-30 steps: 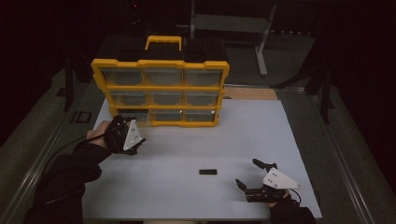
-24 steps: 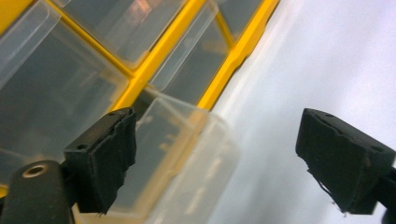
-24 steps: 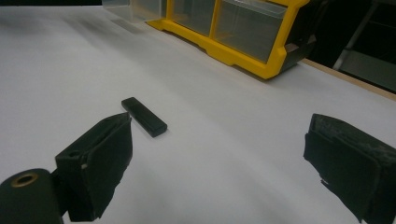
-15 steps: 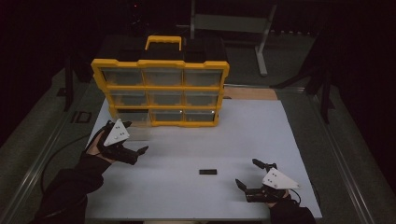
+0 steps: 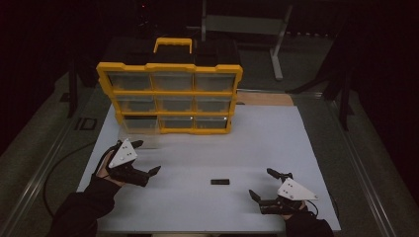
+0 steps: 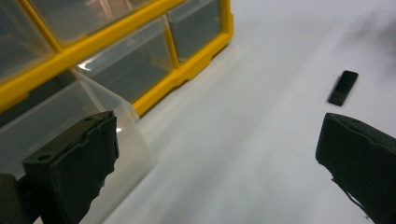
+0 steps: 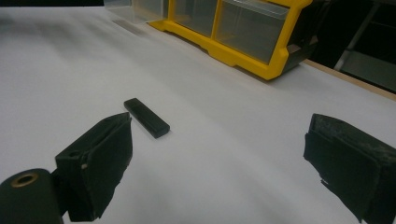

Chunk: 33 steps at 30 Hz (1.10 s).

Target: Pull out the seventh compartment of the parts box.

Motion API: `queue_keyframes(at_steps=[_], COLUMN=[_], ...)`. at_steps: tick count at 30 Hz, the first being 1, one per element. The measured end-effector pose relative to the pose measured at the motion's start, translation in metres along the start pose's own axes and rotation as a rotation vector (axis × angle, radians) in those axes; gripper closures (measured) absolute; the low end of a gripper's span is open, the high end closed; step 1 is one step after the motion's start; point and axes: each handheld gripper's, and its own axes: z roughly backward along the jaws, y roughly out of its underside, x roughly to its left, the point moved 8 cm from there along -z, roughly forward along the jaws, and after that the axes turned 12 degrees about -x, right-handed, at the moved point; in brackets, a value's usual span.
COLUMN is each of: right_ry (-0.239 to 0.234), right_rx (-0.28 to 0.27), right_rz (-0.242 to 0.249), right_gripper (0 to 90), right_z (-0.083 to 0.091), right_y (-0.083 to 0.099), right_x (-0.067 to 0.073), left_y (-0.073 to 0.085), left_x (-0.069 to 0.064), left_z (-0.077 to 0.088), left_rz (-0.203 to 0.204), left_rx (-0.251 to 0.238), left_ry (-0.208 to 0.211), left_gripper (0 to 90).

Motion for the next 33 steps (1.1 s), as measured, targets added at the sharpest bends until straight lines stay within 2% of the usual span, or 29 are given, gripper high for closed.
queue_keyframes(at_steps=[6,14,17,26,27,29,33], right_ry=[0.0,0.0,0.0,0.001,0.001,0.003,0.001], right_rx=[0.0,0.001,0.001,0.001,0.001,-0.002,0.001], right_rz=[0.0,0.004,0.005,0.007,0.007,0.005,0.011], right_gripper=[7.9,7.9,7.9,7.9,7.9,7.9,7.9], right_z=[0.0,0.0,0.0,0.0,0.0,0.0,0.0], right_y=[0.0,0.0,0.0,0.0,0.0,0.0,0.0], right_x=[0.0,0.0,0.0,0.001,0.001,0.0,0.001], left_y=[0.012,0.028,0.035,0.042,0.049,0.052,0.056], left_x=[-0.011,-0.017,-0.019,-0.024,-0.026,-0.027,-0.025], left_z=[0.003,0.007,0.008,0.011,0.011,0.012,0.014], left_rz=[0.034,0.099,0.112,0.106,0.086,0.091,0.052], left_rx=[0.001,0.007,0.013,0.032,0.056,0.057,0.061], left_ry=[0.02,0.014,0.007,0.005,-0.005,-0.008,-0.043], left_gripper=[0.0,0.0,0.0,0.0,0.0,0.0,0.0])
